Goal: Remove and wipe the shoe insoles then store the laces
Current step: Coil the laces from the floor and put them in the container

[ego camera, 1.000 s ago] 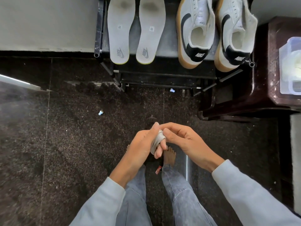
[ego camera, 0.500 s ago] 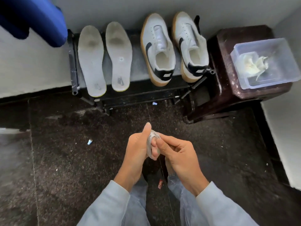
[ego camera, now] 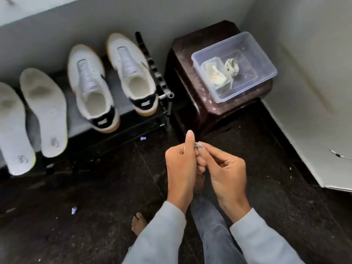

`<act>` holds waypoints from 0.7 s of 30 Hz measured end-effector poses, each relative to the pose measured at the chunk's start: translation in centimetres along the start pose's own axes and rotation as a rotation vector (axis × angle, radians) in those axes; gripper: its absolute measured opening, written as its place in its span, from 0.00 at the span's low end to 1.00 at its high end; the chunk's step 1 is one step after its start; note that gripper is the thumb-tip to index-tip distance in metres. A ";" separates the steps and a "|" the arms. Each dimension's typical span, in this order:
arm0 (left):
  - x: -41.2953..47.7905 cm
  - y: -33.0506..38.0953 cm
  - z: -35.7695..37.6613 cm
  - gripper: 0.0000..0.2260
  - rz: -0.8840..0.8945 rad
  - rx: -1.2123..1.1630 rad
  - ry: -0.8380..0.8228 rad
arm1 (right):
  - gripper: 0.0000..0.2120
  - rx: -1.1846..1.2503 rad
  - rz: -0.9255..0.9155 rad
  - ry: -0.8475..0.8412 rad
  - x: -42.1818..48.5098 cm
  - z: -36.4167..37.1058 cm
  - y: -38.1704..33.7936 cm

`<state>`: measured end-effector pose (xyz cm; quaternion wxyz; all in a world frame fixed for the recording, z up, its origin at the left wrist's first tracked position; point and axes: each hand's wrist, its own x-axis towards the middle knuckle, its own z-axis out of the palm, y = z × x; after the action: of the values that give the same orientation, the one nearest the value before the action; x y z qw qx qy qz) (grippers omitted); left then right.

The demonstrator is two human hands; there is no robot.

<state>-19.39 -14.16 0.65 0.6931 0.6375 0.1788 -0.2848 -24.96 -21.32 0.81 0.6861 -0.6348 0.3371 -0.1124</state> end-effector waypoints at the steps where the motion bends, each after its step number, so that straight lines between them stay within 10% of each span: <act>1: 0.7 0.2 2.1 0.25 -0.010 -0.021 -0.012 | 0.09 0.001 -0.010 0.021 1.3 -1.4 -0.5; 21: 16.8 6.4 20.6 0.19 0.100 0.232 -0.267 | 0.12 -0.302 -0.283 0.252 24.8 -12.1 -4.6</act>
<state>-4.82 -37.13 -2.04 0.6456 0.6780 0.0194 -0.3508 -12.44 -46.13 -2.35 0.5132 -0.7522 0.3408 -0.2340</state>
